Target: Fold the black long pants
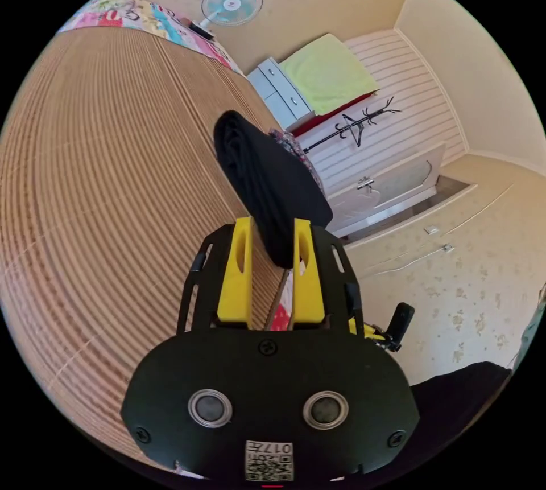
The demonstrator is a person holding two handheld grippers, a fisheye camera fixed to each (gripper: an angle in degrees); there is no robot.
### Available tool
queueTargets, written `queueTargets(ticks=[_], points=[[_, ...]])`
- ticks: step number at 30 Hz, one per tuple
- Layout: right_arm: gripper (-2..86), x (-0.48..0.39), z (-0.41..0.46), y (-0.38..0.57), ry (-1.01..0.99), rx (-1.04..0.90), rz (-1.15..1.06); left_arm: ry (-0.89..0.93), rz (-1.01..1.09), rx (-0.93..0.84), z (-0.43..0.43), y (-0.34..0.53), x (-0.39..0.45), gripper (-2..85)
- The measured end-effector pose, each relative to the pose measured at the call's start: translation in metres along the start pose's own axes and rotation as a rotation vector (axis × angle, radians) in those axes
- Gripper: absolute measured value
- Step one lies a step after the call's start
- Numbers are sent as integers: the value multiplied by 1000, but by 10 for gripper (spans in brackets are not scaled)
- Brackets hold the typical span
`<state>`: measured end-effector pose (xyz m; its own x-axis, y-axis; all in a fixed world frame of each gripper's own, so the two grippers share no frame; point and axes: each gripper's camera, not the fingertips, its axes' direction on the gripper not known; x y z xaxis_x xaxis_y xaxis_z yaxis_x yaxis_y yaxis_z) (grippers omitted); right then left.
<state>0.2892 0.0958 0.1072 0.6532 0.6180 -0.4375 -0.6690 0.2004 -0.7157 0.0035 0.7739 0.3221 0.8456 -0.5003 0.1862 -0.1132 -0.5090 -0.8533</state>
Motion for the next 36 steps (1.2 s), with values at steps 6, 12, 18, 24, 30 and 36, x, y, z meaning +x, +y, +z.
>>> queueTargets(ticks=[6, 12, 18, 24, 30, 36], points=[[221, -109, 143, -95, 30, -131, -200, -642, -51, 62, -132, 74, -24, 307], [255, -194, 306, -132, 314, -284, -285, -895, -243, 105, -177, 117, -58, 335], [255, -218, 377, -127, 481, -307, -243, -1015, -333, 93, -173, 113, -68, 341], [251, -219, 393, -115, 497, -298, -239, -1042, -360, 60, -156, 112, -62, 354], [251, -216, 402, -106, 501, -301, -241, -1048, -359, 56, -151, 116, -52, 354], [251, -211, 407, -97, 504, -303, -242, -1056, -362, 56, -150, 120, -43, 354]])
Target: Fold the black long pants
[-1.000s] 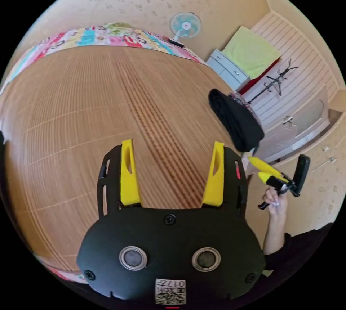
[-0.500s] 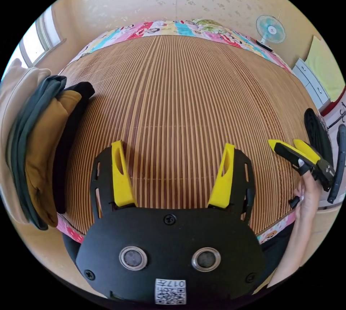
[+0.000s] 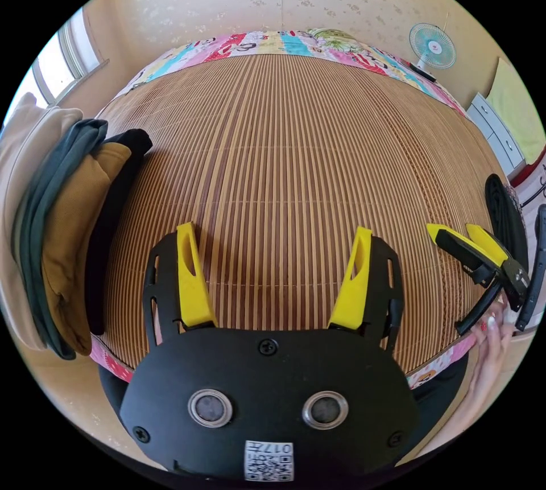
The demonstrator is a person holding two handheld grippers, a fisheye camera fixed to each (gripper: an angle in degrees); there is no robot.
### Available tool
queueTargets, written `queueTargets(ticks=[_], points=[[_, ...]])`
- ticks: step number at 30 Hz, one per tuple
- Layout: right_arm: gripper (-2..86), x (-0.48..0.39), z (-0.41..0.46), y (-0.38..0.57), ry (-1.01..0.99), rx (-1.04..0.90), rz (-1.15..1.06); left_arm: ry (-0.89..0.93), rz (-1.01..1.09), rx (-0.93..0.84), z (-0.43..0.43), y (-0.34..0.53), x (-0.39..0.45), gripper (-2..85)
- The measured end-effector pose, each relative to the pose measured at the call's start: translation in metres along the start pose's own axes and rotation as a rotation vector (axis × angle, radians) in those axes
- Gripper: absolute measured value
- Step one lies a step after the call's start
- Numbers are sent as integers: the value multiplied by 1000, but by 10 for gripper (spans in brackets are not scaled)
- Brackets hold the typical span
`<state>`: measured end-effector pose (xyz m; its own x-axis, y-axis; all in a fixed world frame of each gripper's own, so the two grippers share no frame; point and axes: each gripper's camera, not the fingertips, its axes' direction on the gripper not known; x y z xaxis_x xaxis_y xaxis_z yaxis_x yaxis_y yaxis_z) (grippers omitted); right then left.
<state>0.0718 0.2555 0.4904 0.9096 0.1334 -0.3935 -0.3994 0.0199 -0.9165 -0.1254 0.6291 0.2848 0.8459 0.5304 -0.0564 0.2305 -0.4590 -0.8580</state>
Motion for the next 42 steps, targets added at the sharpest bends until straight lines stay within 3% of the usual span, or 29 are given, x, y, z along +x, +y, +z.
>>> queueTargets(ticks=[42], points=[[252, 40, 18, 49, 8, -6, -2, -8, 2, 1, -31, 10, -25, 355]])
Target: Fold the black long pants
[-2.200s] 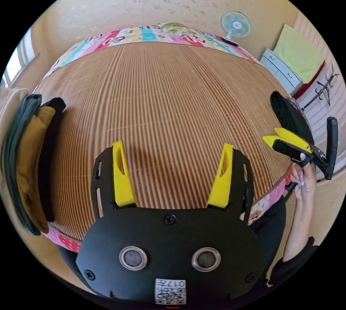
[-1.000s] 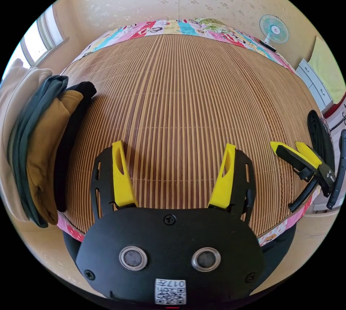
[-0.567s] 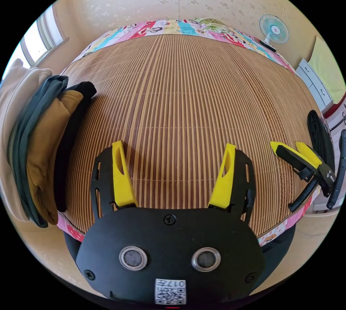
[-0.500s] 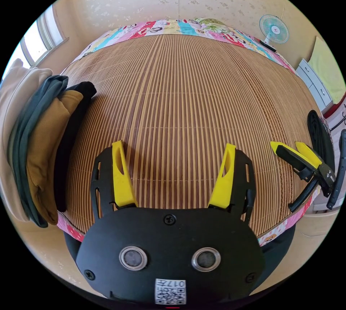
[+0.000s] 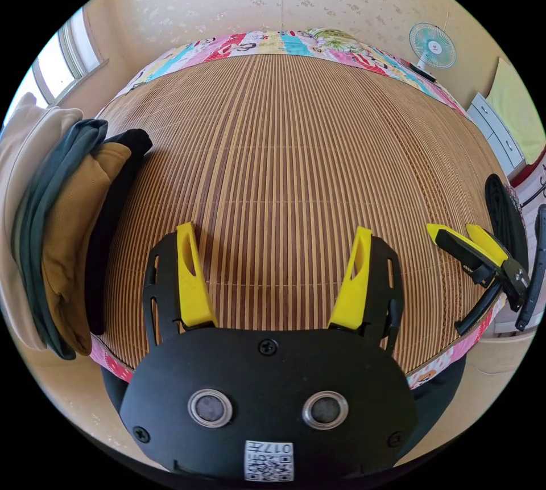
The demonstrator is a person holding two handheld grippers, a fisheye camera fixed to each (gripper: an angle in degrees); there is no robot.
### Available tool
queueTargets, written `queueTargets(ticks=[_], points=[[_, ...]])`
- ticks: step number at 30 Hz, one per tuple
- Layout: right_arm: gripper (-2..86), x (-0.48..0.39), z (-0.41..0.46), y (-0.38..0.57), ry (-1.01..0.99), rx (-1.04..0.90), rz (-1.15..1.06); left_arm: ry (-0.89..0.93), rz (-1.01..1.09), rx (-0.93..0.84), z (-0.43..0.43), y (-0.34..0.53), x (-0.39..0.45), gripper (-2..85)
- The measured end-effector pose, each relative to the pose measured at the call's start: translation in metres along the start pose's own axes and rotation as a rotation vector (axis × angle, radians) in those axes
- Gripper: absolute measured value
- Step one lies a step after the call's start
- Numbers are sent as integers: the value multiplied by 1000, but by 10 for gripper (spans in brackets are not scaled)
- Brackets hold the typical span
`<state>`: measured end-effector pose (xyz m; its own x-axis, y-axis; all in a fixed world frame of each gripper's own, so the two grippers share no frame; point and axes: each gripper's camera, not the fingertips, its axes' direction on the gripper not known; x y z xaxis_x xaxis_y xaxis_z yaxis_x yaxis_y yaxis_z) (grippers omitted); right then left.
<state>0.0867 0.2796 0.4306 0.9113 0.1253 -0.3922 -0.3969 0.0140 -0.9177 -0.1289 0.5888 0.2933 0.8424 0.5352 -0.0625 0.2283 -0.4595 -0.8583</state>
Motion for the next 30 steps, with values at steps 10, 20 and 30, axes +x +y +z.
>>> queueTargets(ticks=[10, 20, 30], points=[[251, 10, -2, 6, 1, -1, 0, -1, 0, 0, -4, -2, -8, 354], [253, 18, -4, 10, 2, -1, 0, -2, 0, 1, -6, -4, -14, 354], [252, 23, -7, 12, 2, -1, 0, -2, 0, 1, -8, -7, -19, 354]])
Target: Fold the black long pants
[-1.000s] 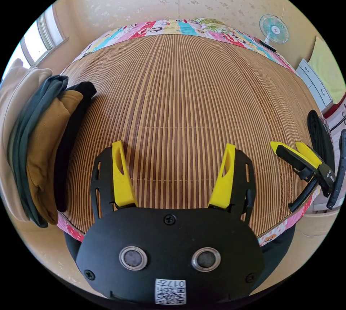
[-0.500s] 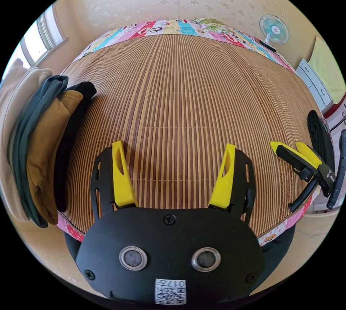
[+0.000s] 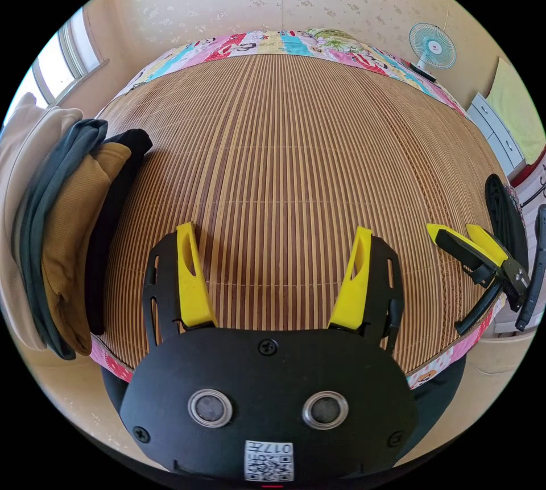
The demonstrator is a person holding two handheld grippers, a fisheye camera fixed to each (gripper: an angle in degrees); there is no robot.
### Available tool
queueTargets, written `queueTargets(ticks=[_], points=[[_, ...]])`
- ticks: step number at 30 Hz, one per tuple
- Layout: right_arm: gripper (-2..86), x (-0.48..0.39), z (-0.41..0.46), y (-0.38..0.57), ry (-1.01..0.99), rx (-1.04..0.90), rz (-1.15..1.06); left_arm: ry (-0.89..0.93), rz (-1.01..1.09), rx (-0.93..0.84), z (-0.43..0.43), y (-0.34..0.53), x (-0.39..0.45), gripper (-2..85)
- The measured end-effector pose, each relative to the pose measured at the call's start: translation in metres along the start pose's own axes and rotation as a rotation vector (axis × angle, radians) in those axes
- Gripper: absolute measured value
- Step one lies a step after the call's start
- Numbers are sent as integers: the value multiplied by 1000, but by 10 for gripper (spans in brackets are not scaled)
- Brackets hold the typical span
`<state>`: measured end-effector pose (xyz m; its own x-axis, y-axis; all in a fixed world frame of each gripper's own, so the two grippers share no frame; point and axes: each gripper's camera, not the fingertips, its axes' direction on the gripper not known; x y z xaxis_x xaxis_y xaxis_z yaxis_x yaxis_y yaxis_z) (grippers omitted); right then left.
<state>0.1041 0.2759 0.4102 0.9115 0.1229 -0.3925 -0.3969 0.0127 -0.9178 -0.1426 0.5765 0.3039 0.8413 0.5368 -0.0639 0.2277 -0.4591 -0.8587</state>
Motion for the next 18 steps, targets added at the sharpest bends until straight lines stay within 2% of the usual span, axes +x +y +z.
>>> queueTargets(ticks=[18], points=[[251, 6, -4, 0, 1, 0, 1, -1, 0, 0, -1, -4, -4, 354]])
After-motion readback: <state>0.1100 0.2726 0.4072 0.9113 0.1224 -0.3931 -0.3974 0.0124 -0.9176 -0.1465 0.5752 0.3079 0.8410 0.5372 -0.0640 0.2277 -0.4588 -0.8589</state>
